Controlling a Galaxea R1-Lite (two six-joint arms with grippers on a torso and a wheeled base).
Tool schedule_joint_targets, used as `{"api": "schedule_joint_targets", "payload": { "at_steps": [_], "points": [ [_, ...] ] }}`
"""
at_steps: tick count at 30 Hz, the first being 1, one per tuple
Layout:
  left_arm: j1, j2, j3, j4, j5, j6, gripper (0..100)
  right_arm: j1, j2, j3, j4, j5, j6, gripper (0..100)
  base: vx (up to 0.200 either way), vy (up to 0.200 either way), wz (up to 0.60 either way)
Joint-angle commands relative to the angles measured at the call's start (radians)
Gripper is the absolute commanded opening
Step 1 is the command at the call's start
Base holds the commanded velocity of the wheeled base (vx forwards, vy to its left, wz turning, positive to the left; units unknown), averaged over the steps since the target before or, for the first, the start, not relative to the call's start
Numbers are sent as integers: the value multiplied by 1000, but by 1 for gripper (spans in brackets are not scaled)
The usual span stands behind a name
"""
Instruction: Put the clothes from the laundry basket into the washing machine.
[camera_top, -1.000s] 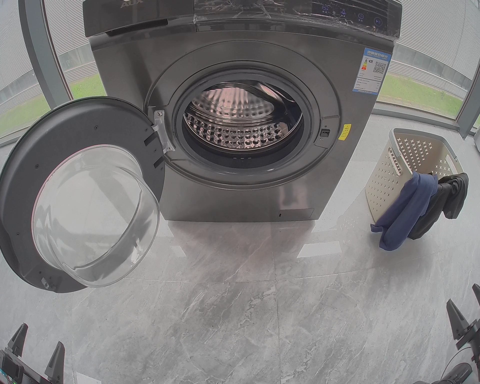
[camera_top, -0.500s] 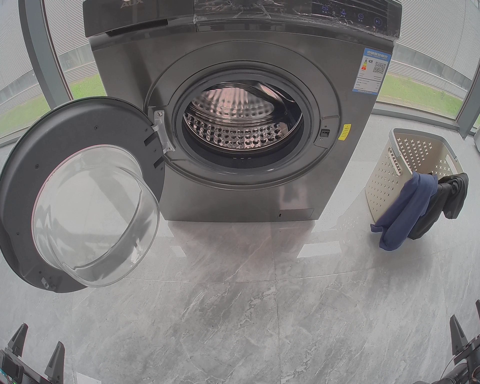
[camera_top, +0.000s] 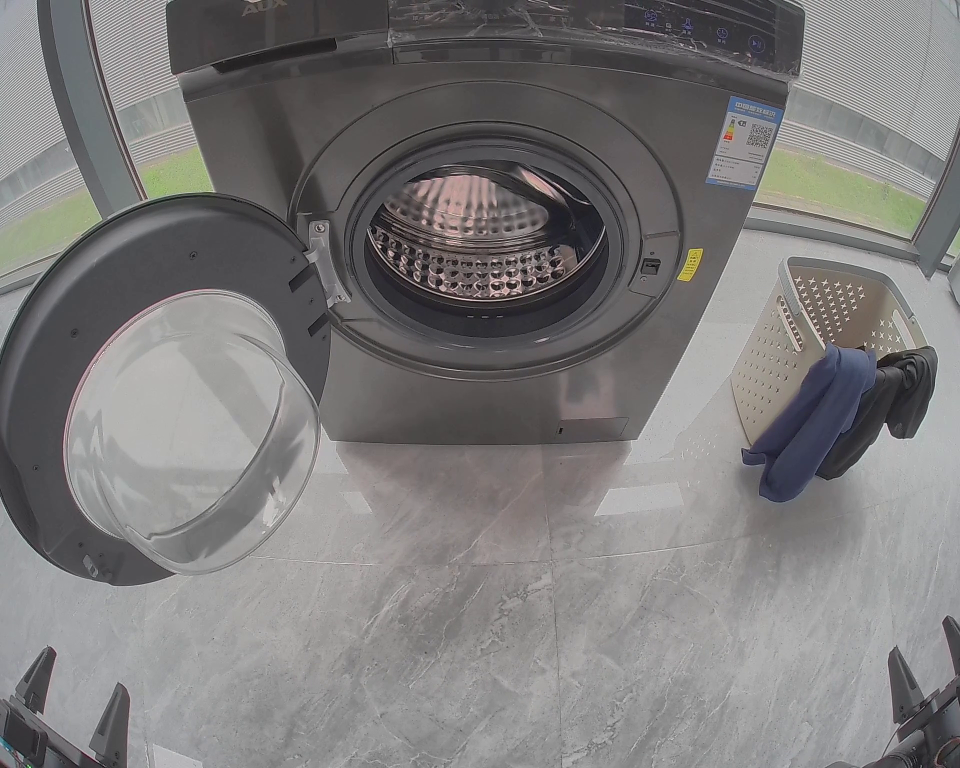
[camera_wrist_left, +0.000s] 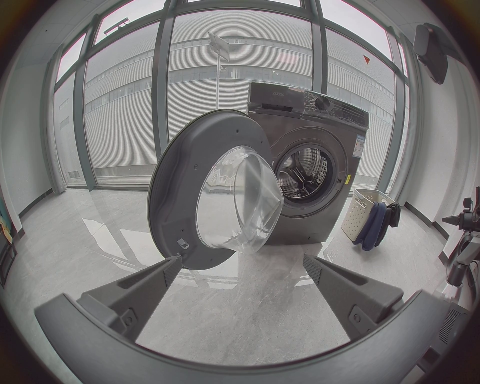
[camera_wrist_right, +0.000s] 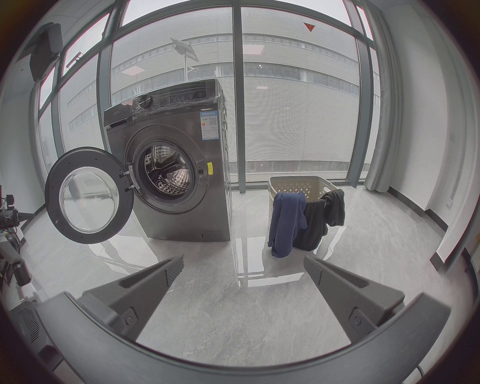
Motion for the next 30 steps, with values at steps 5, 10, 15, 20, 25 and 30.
{"api": "schedule_joint_targets", "payload": {
  "at_steps": [5,10,15,20,25,30],
  "points": [
    [0,-18,16,0,0,1,100,0,-13,10,-3,3,-8,100,0,-200,0],
    [0,-18,16,0,0,-3,100,0,-13,10,-3,3,-13,100,0,-200,0],
    [0,-18,16,0,0,1,100,0,-13,10,-3,3,-13,100,0,-200,0],
    [0,-18,16,0,0,1,100,0,-13,10,-3,3,-13,100,0,-200,0],
    [0,-18,16,0,0,-3,100,0,-13,10,-3,3,-13,100,0,-200,0],
    [0,-18,16,0,0,-4,100,0,-13,10,-3,3,-13,100,0,0,0]
  ]
}}
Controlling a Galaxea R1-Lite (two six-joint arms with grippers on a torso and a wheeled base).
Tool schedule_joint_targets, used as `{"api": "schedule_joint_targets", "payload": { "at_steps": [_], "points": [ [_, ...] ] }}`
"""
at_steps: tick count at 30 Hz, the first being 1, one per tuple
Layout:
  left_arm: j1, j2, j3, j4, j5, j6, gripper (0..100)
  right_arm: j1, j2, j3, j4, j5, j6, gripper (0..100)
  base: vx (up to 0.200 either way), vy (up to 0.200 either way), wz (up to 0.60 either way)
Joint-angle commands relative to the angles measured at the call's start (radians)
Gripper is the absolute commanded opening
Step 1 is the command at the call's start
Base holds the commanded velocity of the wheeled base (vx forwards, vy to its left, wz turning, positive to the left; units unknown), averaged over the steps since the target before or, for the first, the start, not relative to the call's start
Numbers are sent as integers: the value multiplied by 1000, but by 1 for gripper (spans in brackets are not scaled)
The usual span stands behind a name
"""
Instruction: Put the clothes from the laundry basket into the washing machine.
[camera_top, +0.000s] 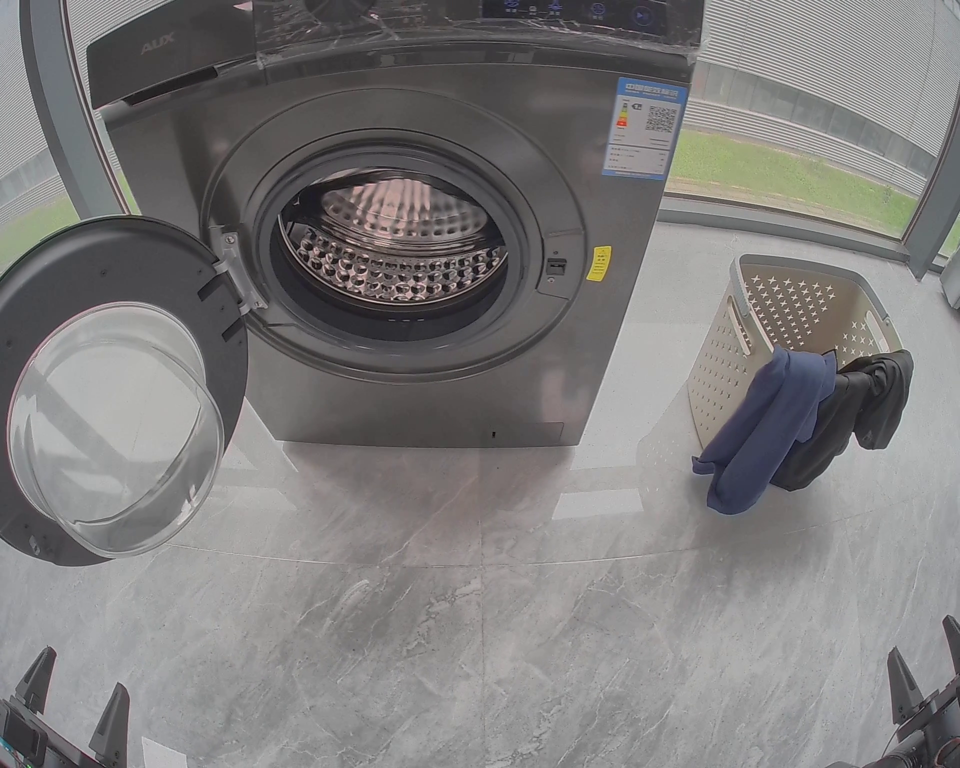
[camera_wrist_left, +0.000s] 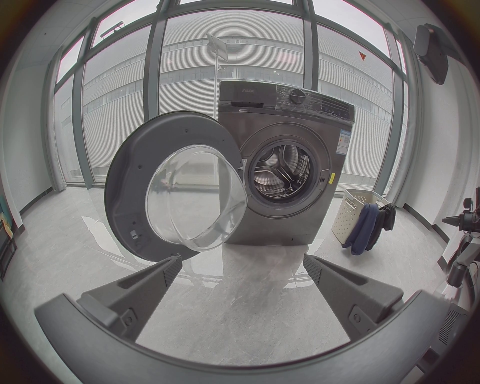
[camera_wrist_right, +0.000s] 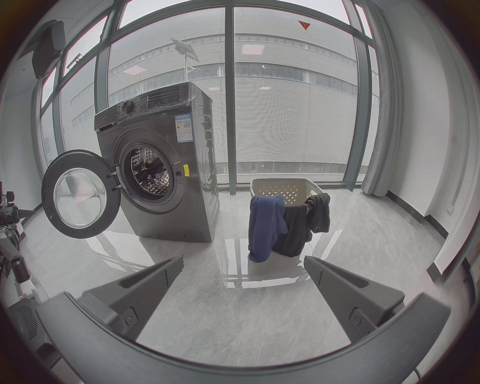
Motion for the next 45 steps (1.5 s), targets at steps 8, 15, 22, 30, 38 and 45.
{"api": "schedule_joint_targets", "payload": {
  "at_steps": [8,15,22,30,38,45],
  "points": [
    [0,-18,16,0,0,3,100,0,-12,10,0,0,0,100,0,-25,0],
    [0,-18,16,0,0,1,100,0,-12,10,0,0,-1,100,0,-200,0],
    [0,-18,16,0,2,0,100,0,-12,10,0,0,-1,100,0,-200,0],
    [0,-18,16,0,2,0,100,0,-12,10,0,0,-1,100,0,-75,0],
    [0,-18,16,0,2,0,100,-2,-12,10,0,0,-1,100,125,0,0],
    [0,-18,16,0,2,0,100,0,-12,10,0,0,-1,100,143,0,0]
  ]
}}
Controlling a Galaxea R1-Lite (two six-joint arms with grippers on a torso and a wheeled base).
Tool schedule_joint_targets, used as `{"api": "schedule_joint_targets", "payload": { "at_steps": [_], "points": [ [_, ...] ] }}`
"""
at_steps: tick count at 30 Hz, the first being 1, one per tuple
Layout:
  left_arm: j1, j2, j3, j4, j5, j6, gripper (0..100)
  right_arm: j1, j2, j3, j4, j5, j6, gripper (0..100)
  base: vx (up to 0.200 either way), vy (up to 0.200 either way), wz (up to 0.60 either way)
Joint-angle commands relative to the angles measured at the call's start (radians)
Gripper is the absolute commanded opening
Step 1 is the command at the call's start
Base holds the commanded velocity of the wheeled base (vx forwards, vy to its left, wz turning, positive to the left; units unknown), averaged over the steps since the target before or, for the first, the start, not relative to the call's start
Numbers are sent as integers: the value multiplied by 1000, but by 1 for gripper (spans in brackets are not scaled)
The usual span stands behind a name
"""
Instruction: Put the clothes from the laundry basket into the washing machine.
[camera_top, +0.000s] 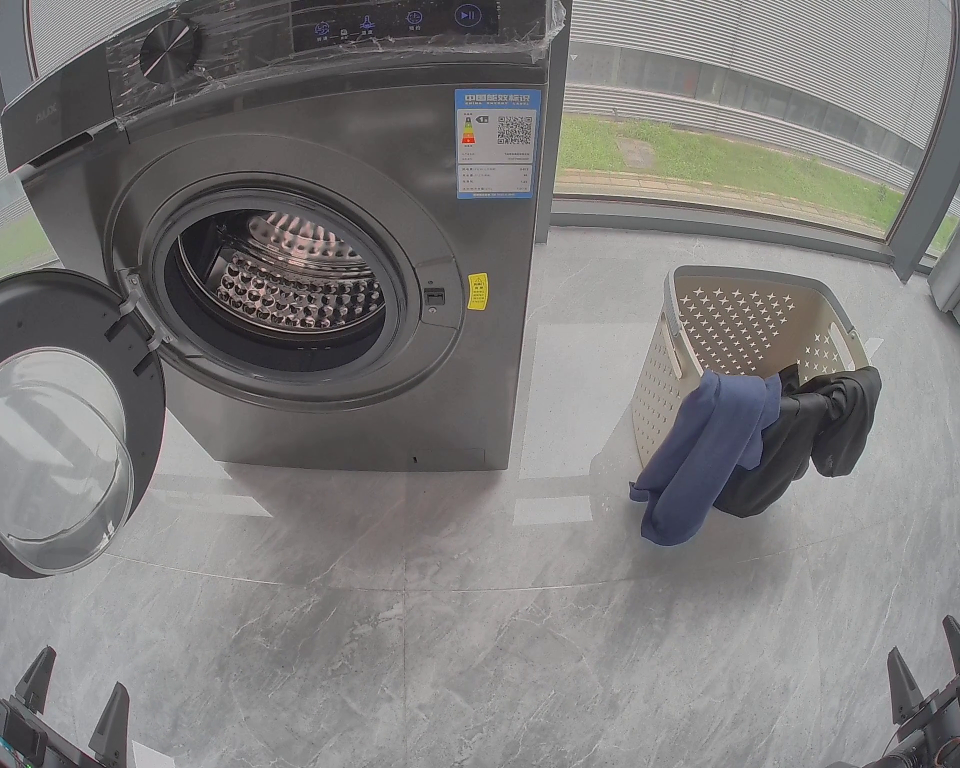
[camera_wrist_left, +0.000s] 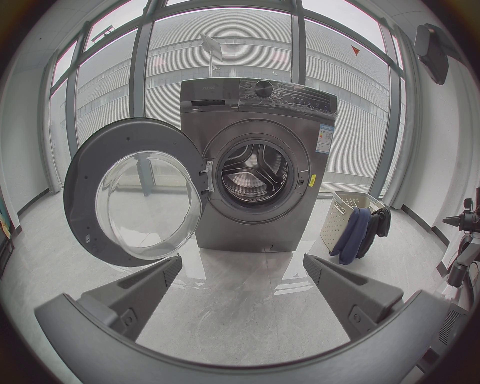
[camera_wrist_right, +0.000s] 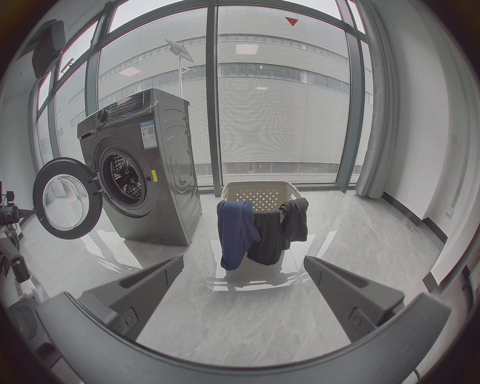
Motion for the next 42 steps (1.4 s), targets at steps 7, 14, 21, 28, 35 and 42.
{"api": "schedule_joint_targets", "payload": {
  "at_steps": [7,14,21,28,35,42],
  "points": [
    [0,-18,16,0,0,-1,100,0,-14,10,0,0,0,100,0,-86,0],
    [0,-18,16,0,0,-1,100,-2,-14,10,0,0,0,100,0,-200,0],
    [0,-18,16,0,0,-1,100,-2,-14,10,0,0,-2,100,0,-200,0],
    [0,-18,16,0,0,-2,100,0,-14,10,0,0,0,100,0,-200,0],
    [0,-18,16,0,0,4,100,0,-14,10,0,0,0,100,0,-200,0],
    [0,-18,16,0,0,-1,100,0,-14,10,0,0,0,100,0,-57,0]
  ]
}}
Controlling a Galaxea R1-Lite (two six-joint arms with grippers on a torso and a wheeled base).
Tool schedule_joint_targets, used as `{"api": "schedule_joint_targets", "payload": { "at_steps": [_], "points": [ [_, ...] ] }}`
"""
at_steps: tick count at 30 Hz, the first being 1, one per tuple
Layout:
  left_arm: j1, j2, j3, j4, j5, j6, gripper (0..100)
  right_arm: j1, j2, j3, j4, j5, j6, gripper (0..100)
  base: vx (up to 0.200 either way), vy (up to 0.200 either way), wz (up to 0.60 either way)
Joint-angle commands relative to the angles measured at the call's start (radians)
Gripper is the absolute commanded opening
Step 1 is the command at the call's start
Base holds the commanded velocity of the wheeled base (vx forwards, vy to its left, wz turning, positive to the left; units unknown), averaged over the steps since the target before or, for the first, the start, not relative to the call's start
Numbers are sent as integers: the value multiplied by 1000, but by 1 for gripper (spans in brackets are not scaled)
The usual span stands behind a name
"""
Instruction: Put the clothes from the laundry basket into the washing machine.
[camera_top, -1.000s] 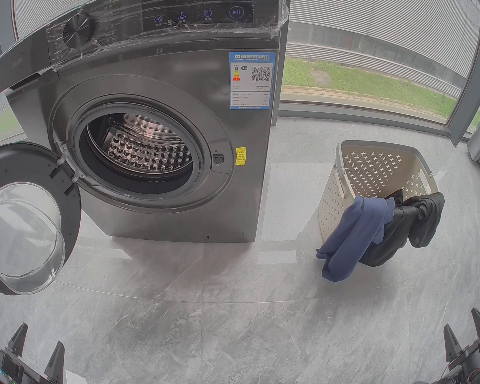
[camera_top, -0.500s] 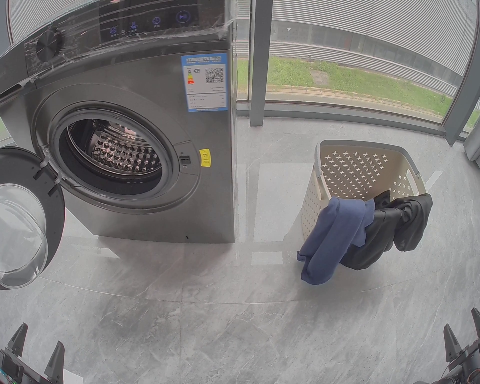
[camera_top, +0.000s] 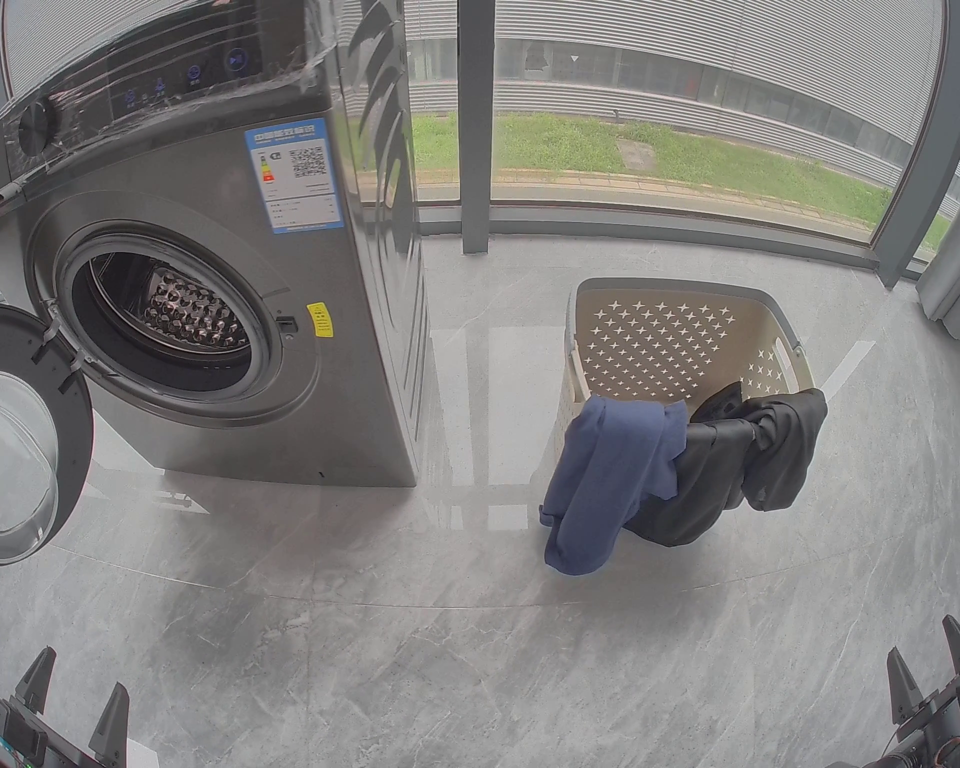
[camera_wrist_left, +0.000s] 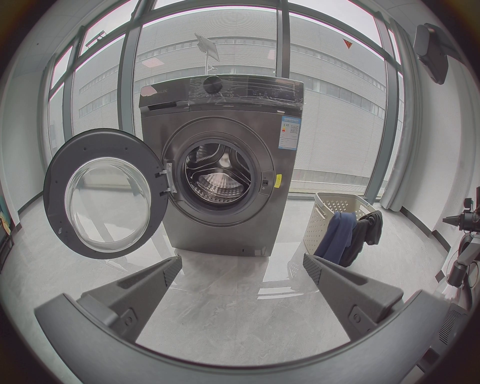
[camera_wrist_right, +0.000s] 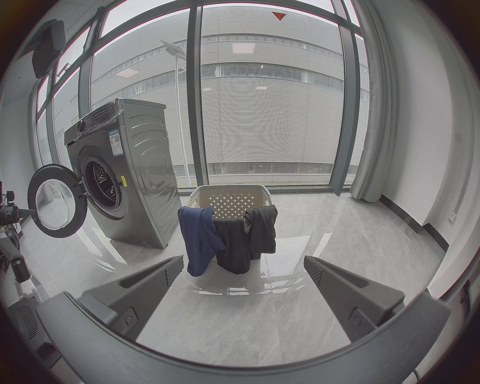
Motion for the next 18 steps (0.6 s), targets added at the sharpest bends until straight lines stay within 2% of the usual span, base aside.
{"api": "schedule_joint_targets", "payload": {
  "at_steps": [1,7,18],
  "points": [
    [0,-18,16,-1,0,-2,100,0,-15,10,0,0,0,100,0,0,0],
    [0,-18,16,-1,0,-2,100,0,-15,10,0,0,0,100,0,0,0],
    [0,-18,16,-1,1,-3,100,0,-15,10,0,0,0,100,0,-200,0]
  ]
}}
